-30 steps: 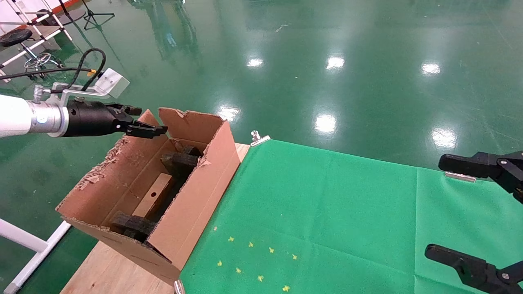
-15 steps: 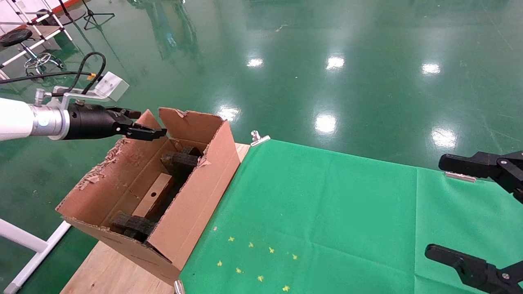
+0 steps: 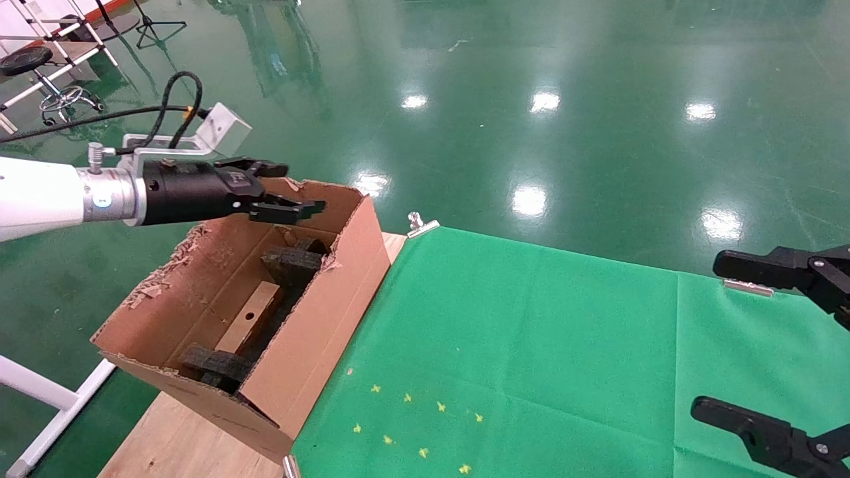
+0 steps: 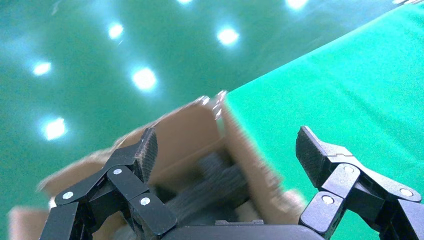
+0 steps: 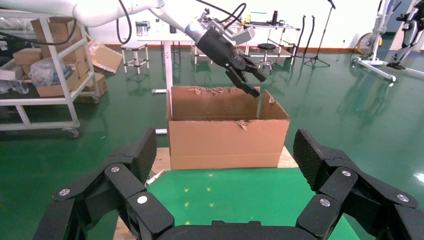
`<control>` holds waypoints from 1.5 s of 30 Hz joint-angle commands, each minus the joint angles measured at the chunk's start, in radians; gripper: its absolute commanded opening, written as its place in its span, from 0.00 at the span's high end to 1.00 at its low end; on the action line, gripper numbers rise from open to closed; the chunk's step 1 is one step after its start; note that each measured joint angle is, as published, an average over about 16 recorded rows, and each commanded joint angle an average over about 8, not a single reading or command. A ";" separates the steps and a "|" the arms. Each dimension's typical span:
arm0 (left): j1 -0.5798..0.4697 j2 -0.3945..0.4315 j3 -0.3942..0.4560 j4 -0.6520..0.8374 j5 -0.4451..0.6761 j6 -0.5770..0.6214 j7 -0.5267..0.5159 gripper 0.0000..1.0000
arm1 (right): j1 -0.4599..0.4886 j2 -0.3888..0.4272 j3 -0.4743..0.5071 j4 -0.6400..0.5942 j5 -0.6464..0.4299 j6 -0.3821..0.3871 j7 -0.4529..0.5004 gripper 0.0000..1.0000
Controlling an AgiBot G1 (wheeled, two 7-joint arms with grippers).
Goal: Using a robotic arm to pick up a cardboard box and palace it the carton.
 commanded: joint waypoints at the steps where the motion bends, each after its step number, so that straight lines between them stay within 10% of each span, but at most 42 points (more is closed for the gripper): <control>1: 0.023 -0.003 -0.007 -0.034 -0.035 0.012 0.003 0.00 | 0.000 0.000 0.000 0.000 0.000 0.000 0.000 0.00; 45: 0.506 -0.055 -0.146 -0.748 -0.786 0.261 0.057 0.00 | 0.000 0.000 0.000 0.000 0.000 0.000 0.000 0.00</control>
